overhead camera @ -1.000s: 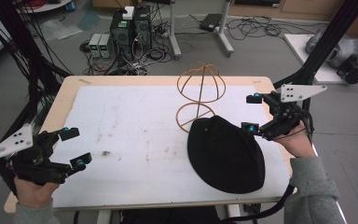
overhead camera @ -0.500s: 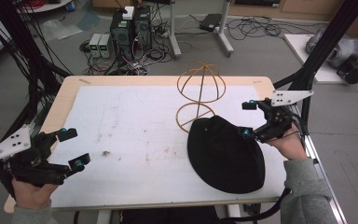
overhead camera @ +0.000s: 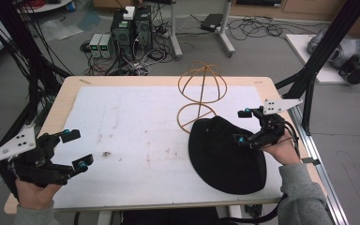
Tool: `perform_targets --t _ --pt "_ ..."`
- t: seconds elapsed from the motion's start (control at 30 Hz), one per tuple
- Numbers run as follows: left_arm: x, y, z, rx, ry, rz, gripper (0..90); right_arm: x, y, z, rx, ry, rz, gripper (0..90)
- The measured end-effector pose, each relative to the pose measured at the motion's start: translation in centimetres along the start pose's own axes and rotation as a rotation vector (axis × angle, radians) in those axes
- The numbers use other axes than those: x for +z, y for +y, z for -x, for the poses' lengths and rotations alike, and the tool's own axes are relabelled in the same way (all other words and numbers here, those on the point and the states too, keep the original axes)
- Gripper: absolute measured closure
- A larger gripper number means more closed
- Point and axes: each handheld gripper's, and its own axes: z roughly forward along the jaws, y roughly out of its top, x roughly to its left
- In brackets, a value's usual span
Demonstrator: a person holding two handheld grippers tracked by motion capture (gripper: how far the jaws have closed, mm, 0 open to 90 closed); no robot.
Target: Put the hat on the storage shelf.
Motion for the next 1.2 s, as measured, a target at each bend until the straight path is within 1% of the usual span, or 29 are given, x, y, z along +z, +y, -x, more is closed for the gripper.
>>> perform_targets --t 0.07,0.3,0.6,0.67,0.83,0.87,0.9,0.93,0.97,1.0,1.07,1.1,1.13,1.17,1.2 --pt "0.1 0.0 0.0 0.0 0.0 -0.003 6.9 0.3 -0.3 0.0 0.002 -0.01 -0.01 1.3" --pt "0.2 -0.1 0.0 -0.002 -0.001 -0.008 6.9 0.8 -0.3 -0.2 -0.009 -0.014 -0.034 1.4" --pt "0.2 -0.2 -0.1 -0.006 -0.001 -0.01 6.9 1.1 -0.3 -0.1 -0.002 -0.029 -0.046 1.5" --pt "0.2 -0.2 -0.1 -0.006 0.001 -0.01 6.9 1.1 -0.3 0.0 -0.004 -0.025 -0.05 4.7" --pt "0.3 -0.2 -0.1 -0.006 0.001 -0.012 6.8 1.3 -0.3 -0.1 -0.003 -0.046 -0.059 5.8" --pt "0.3 -0.2 -0.1 -0.007 0.001 -0.012 6.8 1.3 -0.4 -0.1 0.003 -0.043 -0.064 7.5" --pt "0.3 -0.2 -0.1 -0.007 0.001 -0.013 6.8 1.4 -0.4 -0.1 0.005 -0.037 -0.071 11.3" --pt "0.3 -0.2 -0.1 -0.007 0.001 -0.013 6.9 1.4 -0.4 0.0 0.003 -0.025 -0.073 17.2" --pt "0.2 -0.2 -0.1 -0.006 0.002 -0.012 6.9 1.4 -0.4 0.0 -0.002 -0.012 -0.078 18.8" --pt "0.2 -0.2 -0.1 -0.007 0.003 -0.01 6.8 1.5 -0.4 -0.1 -0.005 -0.019 -0.083 20.0" --pt "0.1 -0.3 -0.2 -0.011 0.008 -0.008 6.9 1.5 -0.4 -0.1 -0.007 -0.021 -0.092 26.3" --pt "0.0 -0.3 -0.3 -0.012 0.009 -0.006 6.9 1.5 -0.4 -0.1 -0.008 -0.021 -0.094 29.7" --pt "0.0 -0.3 -0.3 -0.011 0.01 -0.005 6.8 1.5 -0.4 -0.1 -0.019 -0.037 -0.096 36.3" --pt "-0.1 -0.3 -0.3 -0.013 0.012 -0.004 6.8 1.5 -0.4 -0.1 -0.019 -0.037 -0.096 36.3" --pt "-0.1 -0.3 -0.3 -0.013 0.013 -0.003 6.9 1.4 -0.3 -0.1 -0.03 -0.047 -0.094 41.6"
